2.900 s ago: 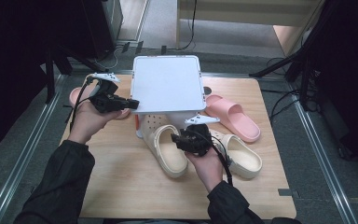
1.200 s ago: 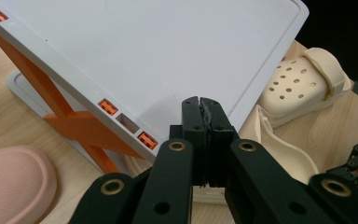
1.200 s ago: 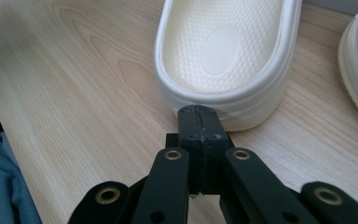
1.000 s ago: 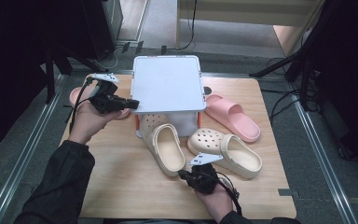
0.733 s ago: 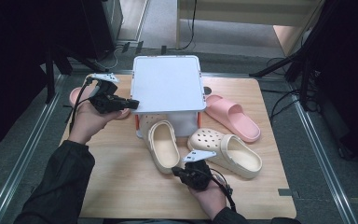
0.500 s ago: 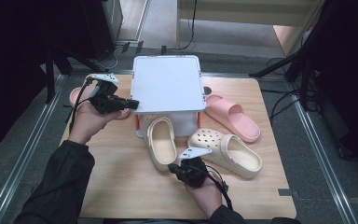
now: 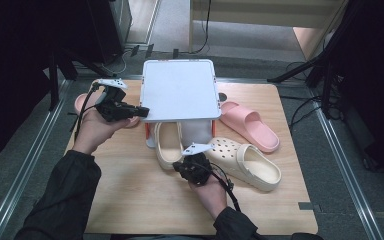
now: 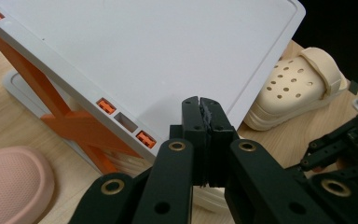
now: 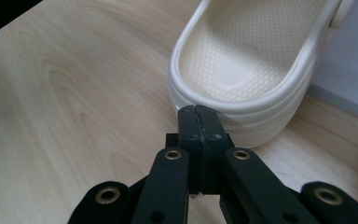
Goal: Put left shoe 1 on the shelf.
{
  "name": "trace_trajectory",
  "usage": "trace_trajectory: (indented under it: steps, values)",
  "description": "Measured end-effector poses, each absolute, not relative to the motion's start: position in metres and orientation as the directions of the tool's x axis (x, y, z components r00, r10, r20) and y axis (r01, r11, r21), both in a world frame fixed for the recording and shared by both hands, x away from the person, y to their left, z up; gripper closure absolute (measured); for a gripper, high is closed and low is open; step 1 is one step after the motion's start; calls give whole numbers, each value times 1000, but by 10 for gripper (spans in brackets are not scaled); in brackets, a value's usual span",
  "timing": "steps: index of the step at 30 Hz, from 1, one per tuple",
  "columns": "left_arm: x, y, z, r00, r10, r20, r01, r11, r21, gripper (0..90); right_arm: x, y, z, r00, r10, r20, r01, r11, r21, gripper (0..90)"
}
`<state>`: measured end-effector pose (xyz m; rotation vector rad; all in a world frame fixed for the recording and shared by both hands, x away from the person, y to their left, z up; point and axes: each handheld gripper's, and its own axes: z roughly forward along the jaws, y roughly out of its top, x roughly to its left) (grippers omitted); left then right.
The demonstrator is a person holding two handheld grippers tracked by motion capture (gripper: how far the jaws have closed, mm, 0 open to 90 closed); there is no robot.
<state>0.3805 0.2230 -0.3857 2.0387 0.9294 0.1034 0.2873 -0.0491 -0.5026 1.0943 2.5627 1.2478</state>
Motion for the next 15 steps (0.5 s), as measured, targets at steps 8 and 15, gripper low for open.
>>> trace_trajectory:
  steps: [8,15]
  values:
    - [381,223,-386,716,647,-261,578,-341,742,896,305,-39,-504,-734,642,222,564,394,725,900]
    - [381,223,-386,718,646,-262,577,-340,742,896,321,-26,-505,-741,644,192,541,403,738,900]
